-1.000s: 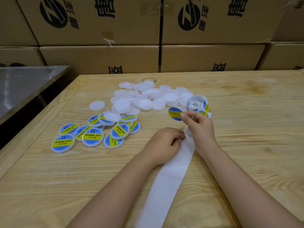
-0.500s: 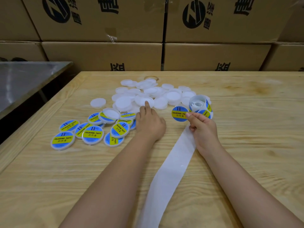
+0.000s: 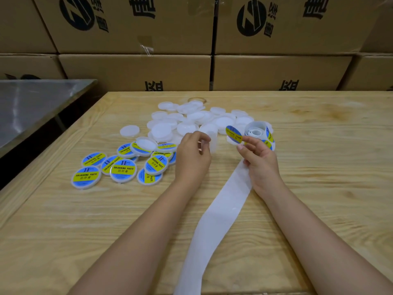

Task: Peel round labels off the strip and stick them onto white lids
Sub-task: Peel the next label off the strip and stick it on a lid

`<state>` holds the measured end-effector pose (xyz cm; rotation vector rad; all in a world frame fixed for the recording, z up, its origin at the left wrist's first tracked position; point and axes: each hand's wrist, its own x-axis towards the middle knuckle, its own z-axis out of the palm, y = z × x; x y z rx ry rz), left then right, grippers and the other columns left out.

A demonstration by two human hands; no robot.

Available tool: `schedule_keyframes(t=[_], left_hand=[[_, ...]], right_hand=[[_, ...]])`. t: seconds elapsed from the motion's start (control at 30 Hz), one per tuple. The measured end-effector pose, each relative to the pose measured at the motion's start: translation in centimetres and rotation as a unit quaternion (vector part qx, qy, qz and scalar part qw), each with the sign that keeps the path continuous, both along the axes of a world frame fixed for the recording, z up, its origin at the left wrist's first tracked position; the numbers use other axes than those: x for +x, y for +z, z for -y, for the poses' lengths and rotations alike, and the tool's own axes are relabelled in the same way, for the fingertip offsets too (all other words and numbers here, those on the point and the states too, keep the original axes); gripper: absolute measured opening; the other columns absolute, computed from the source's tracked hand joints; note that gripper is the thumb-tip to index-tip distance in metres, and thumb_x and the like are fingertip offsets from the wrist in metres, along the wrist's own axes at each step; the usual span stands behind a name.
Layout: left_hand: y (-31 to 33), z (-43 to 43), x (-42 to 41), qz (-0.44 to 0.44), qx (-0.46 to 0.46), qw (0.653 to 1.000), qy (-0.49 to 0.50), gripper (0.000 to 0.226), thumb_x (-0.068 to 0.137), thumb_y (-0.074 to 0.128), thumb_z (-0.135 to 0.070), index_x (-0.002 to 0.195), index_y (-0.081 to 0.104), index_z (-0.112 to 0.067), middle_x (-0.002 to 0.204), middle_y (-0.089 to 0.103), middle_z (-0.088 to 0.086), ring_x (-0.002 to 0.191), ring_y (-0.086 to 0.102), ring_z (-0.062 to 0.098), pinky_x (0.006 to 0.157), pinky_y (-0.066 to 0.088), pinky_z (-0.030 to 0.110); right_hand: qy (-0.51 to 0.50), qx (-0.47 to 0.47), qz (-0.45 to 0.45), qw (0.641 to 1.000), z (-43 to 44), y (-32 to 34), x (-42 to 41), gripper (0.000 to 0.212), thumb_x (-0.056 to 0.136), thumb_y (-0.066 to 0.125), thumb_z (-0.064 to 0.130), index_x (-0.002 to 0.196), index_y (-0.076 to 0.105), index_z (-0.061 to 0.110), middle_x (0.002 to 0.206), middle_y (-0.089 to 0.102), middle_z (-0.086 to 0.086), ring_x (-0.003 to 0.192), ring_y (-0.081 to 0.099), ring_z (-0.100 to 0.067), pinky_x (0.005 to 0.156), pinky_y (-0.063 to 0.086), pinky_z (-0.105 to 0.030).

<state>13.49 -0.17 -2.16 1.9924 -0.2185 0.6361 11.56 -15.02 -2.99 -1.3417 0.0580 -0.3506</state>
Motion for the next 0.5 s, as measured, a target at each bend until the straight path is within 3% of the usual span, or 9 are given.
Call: schedule_keyframes(t=[0.07, 0.13, 0.27, 0.37, 0.5], left_hand=[[0.6, 0.0, -0.6, -0.068, -0.116, 0.99, -0.033, 0.032, 0.088, 0.049, -0.001, 0.107, 0.058, -0.025, 0.094, 0.056, 0.004, 0.083, 0.062, 0.022, 0.07, 0.052, 0.03], [0.9, 0.2, -1.3, -0.154, -0.223, 0.959, -0.084, 0.047, 0.088, 0.045, 0.006, 0.122, 0.049, -0.026, 0.096, 0.053, 0.005, 0.086, 0.063, 0.023, 0.066, 0.057, 0.028], [0.9, 0.6, -2.7, -0.27, -0.4, 0.861, -0.161, 0.032, 0.092, 0.039, 0.011, 0.111, 0.049, -0.013, 0.111, 0.054, 0.015, 0.087, 0.064, 0.02, 0.063, 0.058, 0.023], [0.9, 0.4, -2.7, -0.31, -0.433, 0.829, -0.172, 0.022, 0.093, 0.041, 0.008, 0.109, 0.046, -0.006, 0.118, 0.055, 0.02, 0.091, 0.064, 0.028, 0.073, 0.058, 0.03], [1.0, -0.1, -2.5, -0.345, -0.431, 0.803, -0.224, 0.009, 0.094, 0.045, -0.002, 0.103, 0.048, -0.004, 0.099, 0.062, 0.019, 0.081, 0.067, 0.03, 0.073, 0.059, 0.036]], right_hand=[[0.011, -0.05, 0.018, 0.999, -0.1, 0.0, -0.1, 0.032, 0.084, 0.065, 0.006, 0.1, 0.064, 0.034, 0.075, 0.054, 0.004, 0.066, 0.049, -0.002, 0.066, 0.038, -0.013], [0.022, -0.1, 0.028, 0.994, -0.5, -0.1, -0.3, 0.04, 0.085, 0.066, 0.01, 0.109, 0.056, 0.041, 0.08, 0.06, 0.002, 0.071, 0.055, -0.004, 0.071, 0.043, -0.012], [0.062, -0.125, 0.025, 0.99, -1.1, -0.2, -0.6, 0.047, 0.085, 0.066, 0.008, 0.12, 0.048, 0.033, 0.086, 0.064, -0.003, 0.075, 0.057, -0.013, 0.068, 0.047, -0.015], [0.061, -0.131, 0.017, 0.989, -1.0, -0.3, -0.6, 0.045, 0.084, 0.065, 0.004, 0.12, 0.049, 0.028, 0.082, 0.064, 0.001, 0.079, 0.056, -0.016, 0.07, 0.046, -0.018], [0.033, -0.11, 0.021, 0.993, -1.1, -0.3, -0.4, 0.045, 0.086, 0.063, 0.003, 0.122, 0.048, 0.023, 0.083, 0.065, 0.0, 0.083, 0.058, -0.016, 0.074, 0.046, -0.015]])
